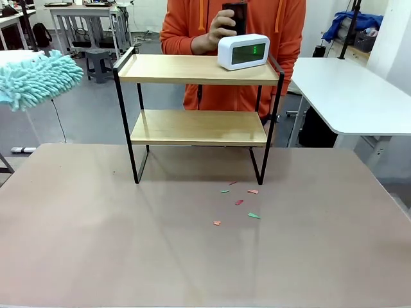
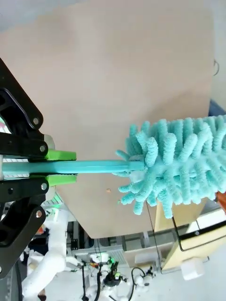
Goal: Clean the shelf.
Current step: Clean the remaining tier of the Shelf with the Duster once objects are removed, then hand the Duster back to the human.
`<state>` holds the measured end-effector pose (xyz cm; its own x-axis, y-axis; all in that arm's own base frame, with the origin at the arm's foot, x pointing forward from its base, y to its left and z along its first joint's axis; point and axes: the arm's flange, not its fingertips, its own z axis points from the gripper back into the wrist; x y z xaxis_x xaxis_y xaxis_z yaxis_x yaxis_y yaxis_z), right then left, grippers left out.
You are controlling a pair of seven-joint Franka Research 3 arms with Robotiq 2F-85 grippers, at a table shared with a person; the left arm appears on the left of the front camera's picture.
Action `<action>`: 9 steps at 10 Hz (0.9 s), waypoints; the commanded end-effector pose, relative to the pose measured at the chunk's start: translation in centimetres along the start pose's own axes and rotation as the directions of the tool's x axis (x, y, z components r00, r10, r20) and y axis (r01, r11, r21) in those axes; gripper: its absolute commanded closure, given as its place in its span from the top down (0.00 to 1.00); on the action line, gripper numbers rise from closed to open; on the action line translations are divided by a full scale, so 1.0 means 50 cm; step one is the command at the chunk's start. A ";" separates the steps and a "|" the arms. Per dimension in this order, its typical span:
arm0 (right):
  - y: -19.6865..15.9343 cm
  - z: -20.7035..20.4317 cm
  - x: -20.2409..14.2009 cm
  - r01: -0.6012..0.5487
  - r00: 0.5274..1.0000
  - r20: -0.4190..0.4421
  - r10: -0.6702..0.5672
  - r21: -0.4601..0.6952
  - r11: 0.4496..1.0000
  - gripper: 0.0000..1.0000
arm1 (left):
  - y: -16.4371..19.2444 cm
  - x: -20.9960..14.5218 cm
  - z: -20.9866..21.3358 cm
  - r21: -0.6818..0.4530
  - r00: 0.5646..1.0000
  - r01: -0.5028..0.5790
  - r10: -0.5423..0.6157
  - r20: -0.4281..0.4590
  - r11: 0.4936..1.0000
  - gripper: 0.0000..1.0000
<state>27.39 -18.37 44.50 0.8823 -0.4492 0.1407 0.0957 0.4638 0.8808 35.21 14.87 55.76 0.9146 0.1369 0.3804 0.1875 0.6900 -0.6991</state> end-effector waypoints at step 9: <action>0.003 -0.001 0.005 -0.026 1.000 0.012 0.026 0.026 0.999 1.00 | 0.009 -0.025 0.046 -0.001 0.997 0.058 -0.058 0.051 0.998 0.12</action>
<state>27.39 -18.37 44.50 0.8823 -0.4491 0.1408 0.0955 0.4638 0.8808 33.53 16.69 56.58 0.8861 0.1483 0.4391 0.2250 0.6907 -0.6873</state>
